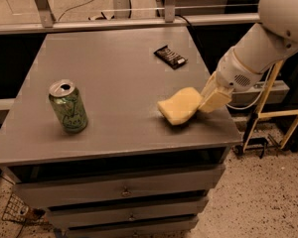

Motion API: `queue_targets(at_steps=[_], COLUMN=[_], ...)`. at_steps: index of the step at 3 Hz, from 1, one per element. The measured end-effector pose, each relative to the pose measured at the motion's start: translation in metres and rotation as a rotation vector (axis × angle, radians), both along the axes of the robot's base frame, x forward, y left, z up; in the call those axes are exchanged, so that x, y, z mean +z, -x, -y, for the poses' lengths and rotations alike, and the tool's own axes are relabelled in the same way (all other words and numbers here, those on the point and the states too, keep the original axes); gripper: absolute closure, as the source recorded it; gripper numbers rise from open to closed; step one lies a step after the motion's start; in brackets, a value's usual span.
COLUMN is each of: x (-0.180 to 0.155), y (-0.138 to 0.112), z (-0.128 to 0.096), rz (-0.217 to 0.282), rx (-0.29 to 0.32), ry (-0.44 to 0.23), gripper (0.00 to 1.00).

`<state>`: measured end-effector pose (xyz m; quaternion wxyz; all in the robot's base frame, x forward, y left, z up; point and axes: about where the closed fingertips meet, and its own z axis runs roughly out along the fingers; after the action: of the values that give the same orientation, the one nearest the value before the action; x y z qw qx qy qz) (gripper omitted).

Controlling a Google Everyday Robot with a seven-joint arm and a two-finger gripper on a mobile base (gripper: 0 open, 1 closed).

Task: Move sponge near rxbar chocolate

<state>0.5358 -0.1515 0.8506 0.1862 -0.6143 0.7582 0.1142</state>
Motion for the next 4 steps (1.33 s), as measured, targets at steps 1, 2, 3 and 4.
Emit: queue_targets(at_steps=[1, 2, 3, 4], x=[0.017, 0.017, 0.016, 0.015], y=[-0.02, -0.02, -0.027, -0.051], z=[0.026, 0.025, 0.031, 0.043], rz=[0.051, 0.051, 0.061, 0.067], rx=[-0.033, -0.033, -0.058, -0.094], ry=[0.001, 0.001, -0.012, -0.036], gripper=[1.0, 1.0, 1.0, 1.0])
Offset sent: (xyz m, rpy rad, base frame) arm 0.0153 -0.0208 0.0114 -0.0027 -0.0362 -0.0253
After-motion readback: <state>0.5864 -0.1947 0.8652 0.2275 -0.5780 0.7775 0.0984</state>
